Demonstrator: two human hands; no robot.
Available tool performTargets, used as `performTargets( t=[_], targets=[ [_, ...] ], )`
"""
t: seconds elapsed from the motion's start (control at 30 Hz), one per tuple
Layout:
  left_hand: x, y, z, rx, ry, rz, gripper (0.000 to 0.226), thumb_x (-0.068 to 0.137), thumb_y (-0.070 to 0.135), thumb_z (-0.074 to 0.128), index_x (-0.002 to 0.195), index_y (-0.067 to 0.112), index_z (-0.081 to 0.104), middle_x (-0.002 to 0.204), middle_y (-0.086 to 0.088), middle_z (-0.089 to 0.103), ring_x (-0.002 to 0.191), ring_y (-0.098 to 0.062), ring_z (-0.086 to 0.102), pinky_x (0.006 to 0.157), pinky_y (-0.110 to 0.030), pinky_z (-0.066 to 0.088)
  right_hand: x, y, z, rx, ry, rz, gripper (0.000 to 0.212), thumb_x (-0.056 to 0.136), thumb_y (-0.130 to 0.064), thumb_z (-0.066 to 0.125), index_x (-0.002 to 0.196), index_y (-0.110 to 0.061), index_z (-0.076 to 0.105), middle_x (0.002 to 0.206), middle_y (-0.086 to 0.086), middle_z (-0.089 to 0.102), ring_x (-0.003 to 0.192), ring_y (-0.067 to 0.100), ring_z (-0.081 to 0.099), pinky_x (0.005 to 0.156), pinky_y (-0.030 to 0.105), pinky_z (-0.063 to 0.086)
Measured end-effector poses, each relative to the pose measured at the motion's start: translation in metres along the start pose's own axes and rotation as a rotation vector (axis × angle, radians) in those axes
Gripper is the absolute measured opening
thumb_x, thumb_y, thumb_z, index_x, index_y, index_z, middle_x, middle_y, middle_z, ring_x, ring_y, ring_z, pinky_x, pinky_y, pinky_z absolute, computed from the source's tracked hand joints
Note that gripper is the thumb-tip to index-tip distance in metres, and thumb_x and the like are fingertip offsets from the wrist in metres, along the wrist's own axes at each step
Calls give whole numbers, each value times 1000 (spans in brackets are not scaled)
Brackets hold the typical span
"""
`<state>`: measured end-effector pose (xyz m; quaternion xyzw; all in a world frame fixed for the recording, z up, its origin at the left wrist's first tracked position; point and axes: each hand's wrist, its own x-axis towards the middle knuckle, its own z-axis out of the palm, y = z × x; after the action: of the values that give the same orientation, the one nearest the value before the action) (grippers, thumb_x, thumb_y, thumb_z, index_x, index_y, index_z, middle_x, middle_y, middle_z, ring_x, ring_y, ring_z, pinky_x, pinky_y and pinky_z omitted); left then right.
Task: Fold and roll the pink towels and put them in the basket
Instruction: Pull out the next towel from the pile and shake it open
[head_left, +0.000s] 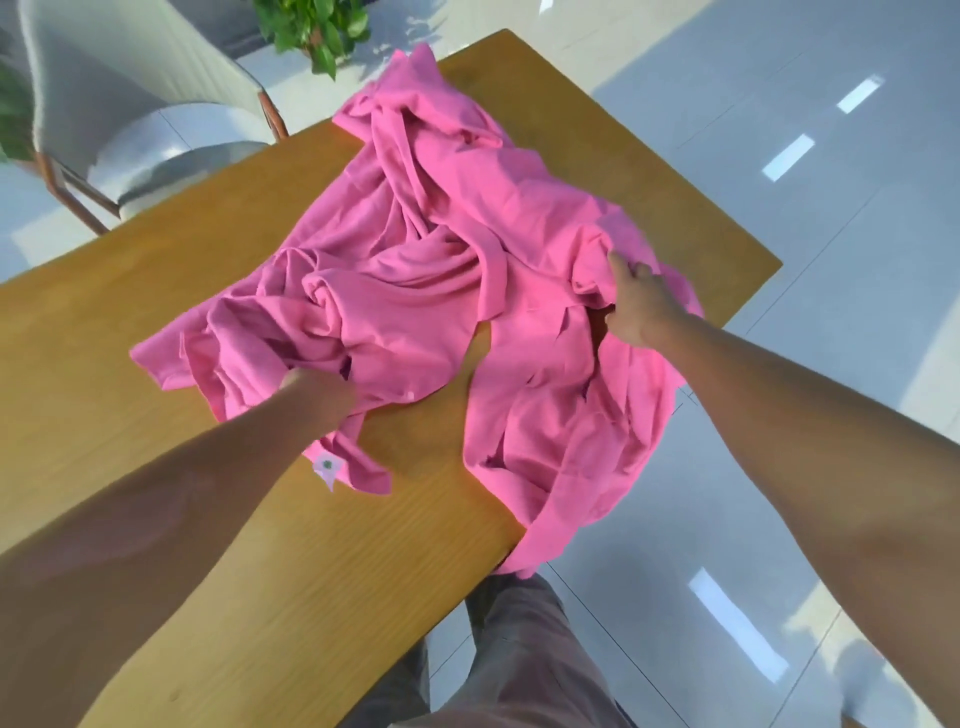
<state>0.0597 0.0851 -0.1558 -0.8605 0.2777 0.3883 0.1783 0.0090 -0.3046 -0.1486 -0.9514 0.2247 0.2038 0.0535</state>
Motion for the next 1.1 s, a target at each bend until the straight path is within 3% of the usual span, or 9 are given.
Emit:
performTargets(
  t=[0.13,0.27,0.43,0.6,0.73,0.83,0.93,1.0,1.1],
  targets=[
    [-5,6,-7,-170,-116,139,35,95,12,57,123,32,63,106,0,70,85,-15,64,70,-21,51,-15,-15,25,-30,46,10,100,88,-33,69,159,-20,-1,164,23,2,149,45,6,120,57,20],
    [10,34,-8,-304,263,335,20,91,21,58,109,22,66,108,6,64,110,-20,60,88,-31,49,-27,-27,45,4,73,-49,111,83,-52,72,158,-33,-7,165,14,-17,150,46,-3,112,69,26],
    [39,33,-22,-191,714,56,67,88,33,68,149,22,41,157,-11,33,144,-37,27,121,-50,23,-9,-43,50,68,64,-79,120,72,-67,75,154,-46,-11,163,8,-28,149,49,-6,105,72,33],
    [77,9,-36,-220,690,-174,102,88,44,71,161,31,0,168,-12,0,153,-44,1,121,-63,4,34,-55,61,45,39,-139,138,58,-72,81,152,-50,-17,161,13,-28,147,53,-8,108,70,30],
    [99,-4,-43,-205,564,-230,109,87,55,69,157,43,-14,164,-15,17,144,-46,27,116,-66,22,72,-41,68,34,-53,-165,121,59,-67,84,154,-48,11,160,16,4,144,52,10,110,65,28],
    [101,-9,-49,-165,458,-215,82,97,35,60,158,43,6,146,-14,41,131,-41,46,110,-60,36,99,-33,55,18,-12,-232,68,77,-42,82,136,-31,49,154,14,29,141,43,25,113,56,32],
    [99,-11,-60,-133,415,-196,63,96,8,47,152,35,34,139,-11,47,122,-37,55,104,-53,44,118,-28,33,34,82,-327,23,87,-12,62,110,-14,64,129,13,56,121,35,49,95,41,42],
    [96,-12,-70,-136,394,-200,58,94,3,44,144,33,47,136,-9,50,119,-35,59,98,-51,48,127,-19,12,158,204,-249,15,88,-6,56,100,-8,66,108,17,64,99,34,60,76,36,42],
    [92,-16,-80,-194,351,-252,48,95,-1,42,130,25,61,122,-6,60,110,-32,65,89,-48,55,141,6,-24,298,300,-89,19,82,-2,56,96,-12,65,98,14,64,91,26,63,72,36,47]
  ],
)
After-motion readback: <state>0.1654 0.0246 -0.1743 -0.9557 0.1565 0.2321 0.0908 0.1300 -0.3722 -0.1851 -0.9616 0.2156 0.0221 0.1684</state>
